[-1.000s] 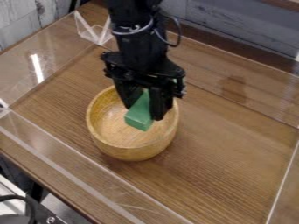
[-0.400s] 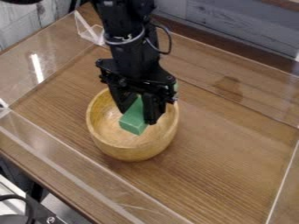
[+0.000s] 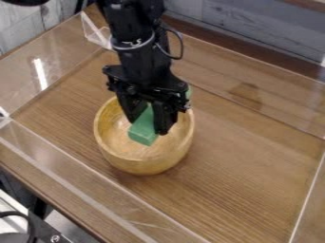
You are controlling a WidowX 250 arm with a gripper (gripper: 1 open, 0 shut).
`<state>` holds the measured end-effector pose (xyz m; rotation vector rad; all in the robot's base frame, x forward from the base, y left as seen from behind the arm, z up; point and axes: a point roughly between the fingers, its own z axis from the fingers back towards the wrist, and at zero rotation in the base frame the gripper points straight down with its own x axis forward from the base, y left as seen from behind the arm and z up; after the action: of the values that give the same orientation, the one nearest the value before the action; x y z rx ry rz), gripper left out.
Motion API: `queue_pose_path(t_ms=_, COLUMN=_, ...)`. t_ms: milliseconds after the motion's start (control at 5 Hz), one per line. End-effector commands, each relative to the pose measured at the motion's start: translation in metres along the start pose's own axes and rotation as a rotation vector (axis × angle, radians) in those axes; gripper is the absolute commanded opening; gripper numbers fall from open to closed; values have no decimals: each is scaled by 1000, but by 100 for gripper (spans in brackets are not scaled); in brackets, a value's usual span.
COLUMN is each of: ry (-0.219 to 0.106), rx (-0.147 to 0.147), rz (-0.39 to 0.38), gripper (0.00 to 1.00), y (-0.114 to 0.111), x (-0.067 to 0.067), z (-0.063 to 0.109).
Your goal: Put the green block in the brown bowl
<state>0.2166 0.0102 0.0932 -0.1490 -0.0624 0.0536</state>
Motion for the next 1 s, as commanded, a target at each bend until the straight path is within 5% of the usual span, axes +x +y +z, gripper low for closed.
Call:
queue_pose_path(t_ms=0, ry=-37, rx=0, rz=-6, gripper=0, y=3, x=8, z=6)
queue_pose_path(t_ms=200, ry=-38, rx=-3, rz=-7, gripper=100, y=4, x=9, z=6)
queue_pose_path(t_ms=800, ry=-29, rx=-29, rz=-12, gripper=100, y=-5, x=18, z=19)
